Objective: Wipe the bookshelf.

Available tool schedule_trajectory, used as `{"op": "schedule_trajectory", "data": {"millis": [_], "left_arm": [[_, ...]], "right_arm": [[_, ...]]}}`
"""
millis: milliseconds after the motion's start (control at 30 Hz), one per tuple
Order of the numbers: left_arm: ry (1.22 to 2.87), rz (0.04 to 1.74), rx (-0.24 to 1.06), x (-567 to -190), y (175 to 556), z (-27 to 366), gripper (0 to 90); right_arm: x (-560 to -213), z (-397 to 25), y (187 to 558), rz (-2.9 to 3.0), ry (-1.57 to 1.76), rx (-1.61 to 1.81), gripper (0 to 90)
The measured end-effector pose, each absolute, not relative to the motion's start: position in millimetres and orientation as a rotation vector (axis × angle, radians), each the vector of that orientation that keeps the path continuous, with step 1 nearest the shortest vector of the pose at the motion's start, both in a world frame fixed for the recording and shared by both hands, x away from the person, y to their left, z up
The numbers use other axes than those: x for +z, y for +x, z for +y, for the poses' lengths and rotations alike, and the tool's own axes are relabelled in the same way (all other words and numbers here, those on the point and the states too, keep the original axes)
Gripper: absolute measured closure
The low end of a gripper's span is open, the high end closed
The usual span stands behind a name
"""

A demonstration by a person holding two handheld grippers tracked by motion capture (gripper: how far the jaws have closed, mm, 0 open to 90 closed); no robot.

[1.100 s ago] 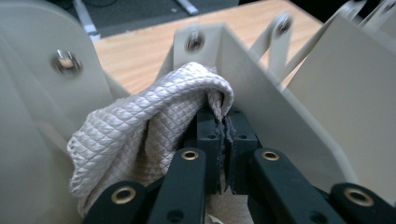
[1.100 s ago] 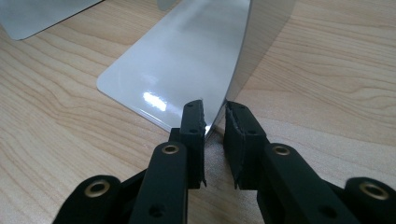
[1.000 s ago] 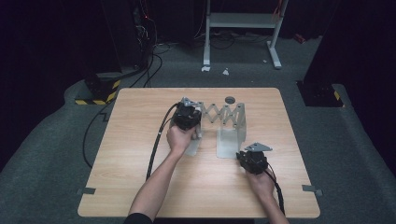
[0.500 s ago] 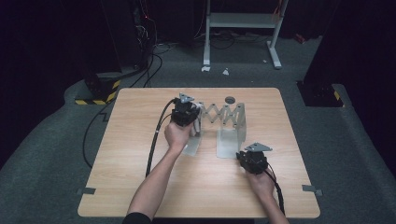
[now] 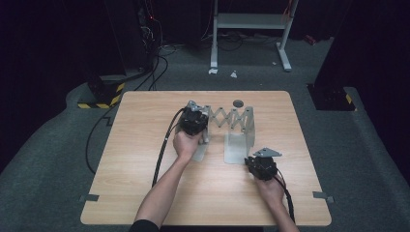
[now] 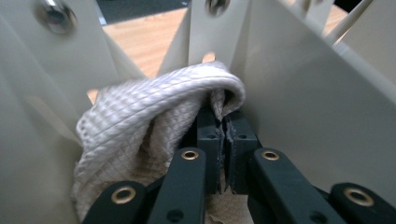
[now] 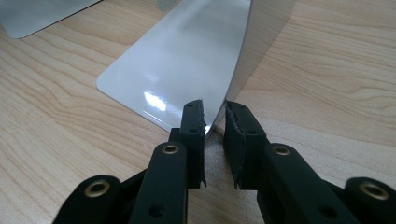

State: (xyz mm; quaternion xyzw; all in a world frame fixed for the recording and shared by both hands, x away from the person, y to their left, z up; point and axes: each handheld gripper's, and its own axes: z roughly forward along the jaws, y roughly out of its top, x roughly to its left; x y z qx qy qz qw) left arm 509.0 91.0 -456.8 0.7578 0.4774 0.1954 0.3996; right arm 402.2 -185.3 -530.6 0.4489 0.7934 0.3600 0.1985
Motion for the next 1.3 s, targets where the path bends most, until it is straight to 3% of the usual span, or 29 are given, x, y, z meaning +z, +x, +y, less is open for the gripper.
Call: {"op": "schedule_trajectory", "data": {"millis": [700,1300], "left_arm": [[2.061,1.260,0.445,-514.9,515.7,87.0,86.2],[2.018,1.237,0.545,-472.0,500.9,93.8,86.6]], "right_arm": [[-530.6,-185.1,402.1,2.221,1.254,1.007,77.6],[-530.5,-184.7,401.7,2.219,1.252,1.003,77.6]]}}
